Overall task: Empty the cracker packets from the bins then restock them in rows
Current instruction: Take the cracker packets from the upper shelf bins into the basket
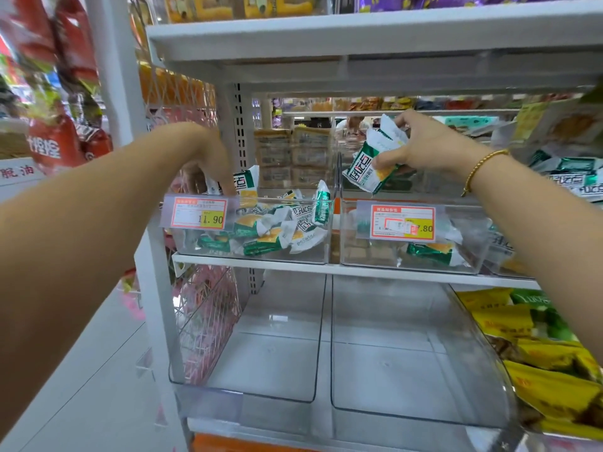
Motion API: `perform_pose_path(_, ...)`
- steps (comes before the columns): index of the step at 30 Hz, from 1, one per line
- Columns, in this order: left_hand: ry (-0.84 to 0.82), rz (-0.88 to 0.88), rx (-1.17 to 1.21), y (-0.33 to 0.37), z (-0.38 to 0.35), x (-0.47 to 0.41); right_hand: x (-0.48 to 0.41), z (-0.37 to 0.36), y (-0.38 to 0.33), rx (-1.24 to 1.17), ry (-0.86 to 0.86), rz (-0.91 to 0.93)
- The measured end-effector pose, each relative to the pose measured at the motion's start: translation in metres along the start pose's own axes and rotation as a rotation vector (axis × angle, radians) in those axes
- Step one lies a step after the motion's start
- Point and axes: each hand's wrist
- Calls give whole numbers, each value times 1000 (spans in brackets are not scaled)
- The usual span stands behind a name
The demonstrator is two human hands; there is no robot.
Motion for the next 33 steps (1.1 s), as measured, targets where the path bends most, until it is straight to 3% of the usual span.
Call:
perform_pose_path(2,-2,-32,-27,4,-4,15,5,2,-4,42,49,6)
perform_pose_path(5,122,-106,-32,7,-5,35,11,6,-11,64,120,40)
perform_pose_path(9,492,-326,-38,18,-16,70,25,8,-19,42,235,97)
perform_pose_path(14,968,-761,194,25,-59,123,65,0,-22,-21,472,236)
perform_pose_path(18,1019,-938,493,19,-119,169,121,-8,-20,-292,558,260)
perform_pose_path(22,874,-946,782,7,-185,209,191,-24,-4,-457,537,152)
perform_pose_path(25,648,-769,814,-7,-246,217,240,-50,28,-603,471,22)
perform_pose_path(29,245,-476,764,-25,-344,204,305,-108,85,-554,185,-253)
perform_pose_path(33,-156,-253,549,-40,-440,188,360,-175,142,-408,-136,-581)
Point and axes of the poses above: each hand's wrist, its own x-axis away from the middle knuckle, its own z-axis out of the back of the hand, y = z × x, and after that the axes turned 12 degrees about x, right-handed
